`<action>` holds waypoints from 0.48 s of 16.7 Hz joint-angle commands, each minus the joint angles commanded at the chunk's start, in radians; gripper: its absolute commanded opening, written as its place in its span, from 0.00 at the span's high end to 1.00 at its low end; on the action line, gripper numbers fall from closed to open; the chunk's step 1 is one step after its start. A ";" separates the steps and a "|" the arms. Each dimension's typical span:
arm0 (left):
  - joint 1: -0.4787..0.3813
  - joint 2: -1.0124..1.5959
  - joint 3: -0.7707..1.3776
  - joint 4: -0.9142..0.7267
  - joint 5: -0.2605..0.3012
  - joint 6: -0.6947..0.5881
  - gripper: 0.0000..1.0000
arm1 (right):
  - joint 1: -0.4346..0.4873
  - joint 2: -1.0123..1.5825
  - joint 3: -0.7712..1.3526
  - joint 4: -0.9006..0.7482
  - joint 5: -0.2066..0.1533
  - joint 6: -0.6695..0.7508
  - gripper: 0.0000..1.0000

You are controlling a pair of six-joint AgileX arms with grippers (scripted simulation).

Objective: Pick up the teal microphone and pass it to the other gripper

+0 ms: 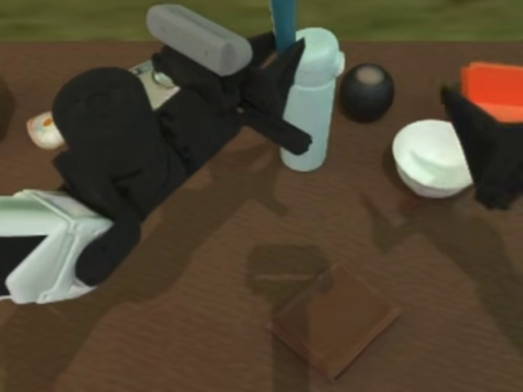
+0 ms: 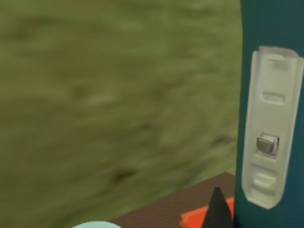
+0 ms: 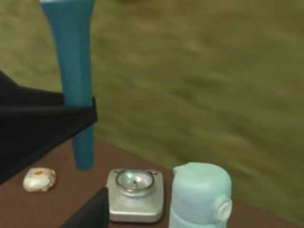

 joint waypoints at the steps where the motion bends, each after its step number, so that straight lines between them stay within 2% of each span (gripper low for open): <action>1: 0.000 0.000 0.000 0.000 0.000 0.000 1.00 | 0.028 0.072 0.046 0.029 -0.023 -0.003 0.00; 5: 0.000 0.000 0.000 0.000 0.000 0.000 1.00 | 0.117 0.289 0.177 0.105 -0.095 -0.015 0.00; 8: 0.000 0.000 0.000 0.000 0.000 0.000 1.00 | 0.146 0.363 0.214 0.123 -0.120 -0.018 0.00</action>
